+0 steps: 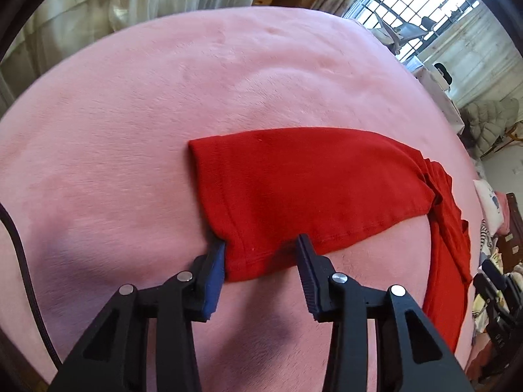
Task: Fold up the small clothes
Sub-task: 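Grasp the other sleeve cuff with the left tool and lift it over the shirt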
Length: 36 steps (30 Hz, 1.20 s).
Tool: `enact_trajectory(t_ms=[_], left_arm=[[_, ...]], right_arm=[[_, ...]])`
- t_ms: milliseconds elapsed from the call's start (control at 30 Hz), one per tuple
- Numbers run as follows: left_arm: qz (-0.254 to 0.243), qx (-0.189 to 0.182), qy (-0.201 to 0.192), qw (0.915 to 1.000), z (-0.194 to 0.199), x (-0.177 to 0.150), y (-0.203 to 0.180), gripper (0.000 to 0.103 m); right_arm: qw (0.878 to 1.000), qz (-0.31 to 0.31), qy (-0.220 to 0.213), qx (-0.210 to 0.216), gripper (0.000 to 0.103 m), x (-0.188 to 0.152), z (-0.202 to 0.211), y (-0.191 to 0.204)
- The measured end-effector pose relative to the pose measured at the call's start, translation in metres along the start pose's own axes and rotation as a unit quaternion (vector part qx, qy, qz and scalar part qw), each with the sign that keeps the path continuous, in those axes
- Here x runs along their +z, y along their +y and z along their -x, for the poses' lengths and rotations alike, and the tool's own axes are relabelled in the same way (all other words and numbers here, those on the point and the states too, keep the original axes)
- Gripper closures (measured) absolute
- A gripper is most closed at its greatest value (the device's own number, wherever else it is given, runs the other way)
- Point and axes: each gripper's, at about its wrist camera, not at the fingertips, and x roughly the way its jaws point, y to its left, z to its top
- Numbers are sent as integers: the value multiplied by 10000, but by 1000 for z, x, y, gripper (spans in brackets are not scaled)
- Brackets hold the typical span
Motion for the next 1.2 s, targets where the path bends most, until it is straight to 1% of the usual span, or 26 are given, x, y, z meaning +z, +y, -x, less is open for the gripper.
enact_trajectory(t_ms=[67,100,133,167,200,300,433,533,567,600,667,700,800,867,900,1000,1033,1067,1100,1167,1200], left_arm=[[193,-166,18,9997,-3,4,5,64],[291,-231,25,9993,-4,6,8,67],[392,-271,7,9989,-3,7,13,76],[425,-253,7,9988,-3,8,15,83],[474,-174,19,9987,-4,8,19,93],[537,-247,58,9982,-6,8,25,96],[259,-69,-38,9996,1,9,8,99],[-59,31,-267,9996,25,10,-15,100],[-225,35,-382,9990,36,12,-27,100],[-496,64,-560,9972,52,14,-47,100],[-825,58,-754,9937,74,18,-70,100],[-1052,-22,-878,9906,89,21,-91,100],[-1488,-194,-1048,9831,115,30,-134,100],[-1750,-350,-1097,9778,124,38,-169,99],[-1903,-491,-1106,9742,129,41,-187,99],[-2320,-768,-1078,9637,128,43,-238,99],[-2485,-882,-1064,9587,125,41,-256,99],[-2571,-938,-1061,9559,121,39,-267,99],[-2743,-1074,-1052,9498,114,33,-285,99],[-2874,-1207,-1020,9447,102,27,-305,99],[-2925,-1319,-933,9425,91,20,-318,99]], right_arm=[[10000,18,-3,28,60,0,-1,2],[10000,33,-6,40,60,-1,-1,3],[10000,42,-6,41,60,-1,-2,2],[10000,52,-5,39,60,-2,-2,2],[10000,51,2,43,60,-2,-3,2],[10000,-10,27,72,60,-2,-6,-1],[9999,-81,10,68,60,-1,-6,-5],[10000,-42,-33,-39,60,-2,-3,-9],[10000,-36,-46,-67,60,-2,-1,-12],[9999,-35,-58,-115,60,-2,0,-16],[9997,-40,-82,-209,60,-2,2,-25],[9995,-61,-96,-295,60,-2,3,-32],[9988,-240,-97,-425,60,-3,5,-56],[9975,-421,-89,-552,60,-4,9,-77],[9971,-513,-93,-553,60,-6,11,-85],[9949,-954,-133,-316,60,-7,25,-116],[9939,-1067,-142,-226,60,-6,29,-122],[9921,-1245,-166,-54,60,-4,36,-134],[9902,-1379,-201,73,60,-2,43,-143],[9866,-1596,-270,187,60,3,56,-162],[9853,-1671,-289,180,60,5,60,-170]])
